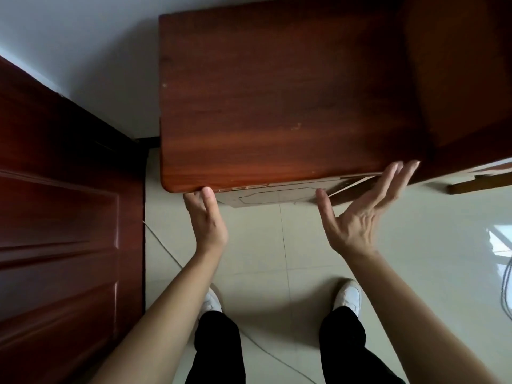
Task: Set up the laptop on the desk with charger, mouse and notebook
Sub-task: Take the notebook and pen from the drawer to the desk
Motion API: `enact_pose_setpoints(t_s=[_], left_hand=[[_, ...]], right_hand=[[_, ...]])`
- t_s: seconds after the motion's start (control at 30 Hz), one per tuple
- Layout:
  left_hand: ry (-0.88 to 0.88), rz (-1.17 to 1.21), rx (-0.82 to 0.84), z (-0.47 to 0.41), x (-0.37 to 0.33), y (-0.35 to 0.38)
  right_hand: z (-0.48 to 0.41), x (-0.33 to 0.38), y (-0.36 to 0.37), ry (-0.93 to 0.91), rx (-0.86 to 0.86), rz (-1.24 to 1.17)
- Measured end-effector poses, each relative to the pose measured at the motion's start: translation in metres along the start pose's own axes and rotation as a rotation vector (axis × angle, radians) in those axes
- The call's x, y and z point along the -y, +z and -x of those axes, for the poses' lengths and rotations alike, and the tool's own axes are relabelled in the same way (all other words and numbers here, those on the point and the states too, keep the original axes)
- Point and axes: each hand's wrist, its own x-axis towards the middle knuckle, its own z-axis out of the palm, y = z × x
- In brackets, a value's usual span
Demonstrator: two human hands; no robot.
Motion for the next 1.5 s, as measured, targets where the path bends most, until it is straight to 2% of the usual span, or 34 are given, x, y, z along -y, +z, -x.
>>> enact_pose_setpoints(t_s=[0.07,0.2,0.3,0.5,0.73,0.87,1.0,1.13,1.33,1.4,1.5], left_hand=[[0.044,0.003,-0.015,0.001,0.005,0.003],[-0.029,0.054,0.012,-0.003,0.011,0.001],[-0.061,0.031,0.033,-0.003,0.01,0.0],[-0.083,0.014,0.06,0.0,0.005,-0.004],[-0.104,-0.001,0.028,0.001,-0.001,-0.007],[-0.179,0.005,-0.022,0.008,-0.002,-0.011],[-0.303,-0.039,-0.123,0.031,0.0,-0.012],[-0.284,-0.067,-0.175,0.054,0.011,-0.02],[-0.213,-0.06,-0.249,0.051,0.022,-0.016],[-0.16,-0.043,-0.235,0.051,0.029,-0.015],[-0.198,-0.077,-0.153,0.058,0.044,-0.017]], right_hand=[[0.012,-0.003,0.003,0.069,-0.018,-0.01],[0.024,-0.004,0.013,0.606,0.078,-0.168],[0.001,-0.014,0.022,0.782,0.17,-0.263],[-0.016,-0.014,0.023,0.873,0.145,-0.407],[-0.022,-0.009,0.012,0.885,0.114,-0.375],[-0.006,-0.017,-0.014,0.835,0.218,-0.295],[0.012,-0.012,-0.031,0.942,0.122,-0.331],[0.042,-0.002,-0.044,1.056,0.077,-0.357],[0.052,-0.014,-0.042,1.002,0.062,-0.296],[0.054,-0.017,-0.038,0.997,0.052,-0.268],[0.058,-0.015,-0.036,1.084,0.06,-0.25]])
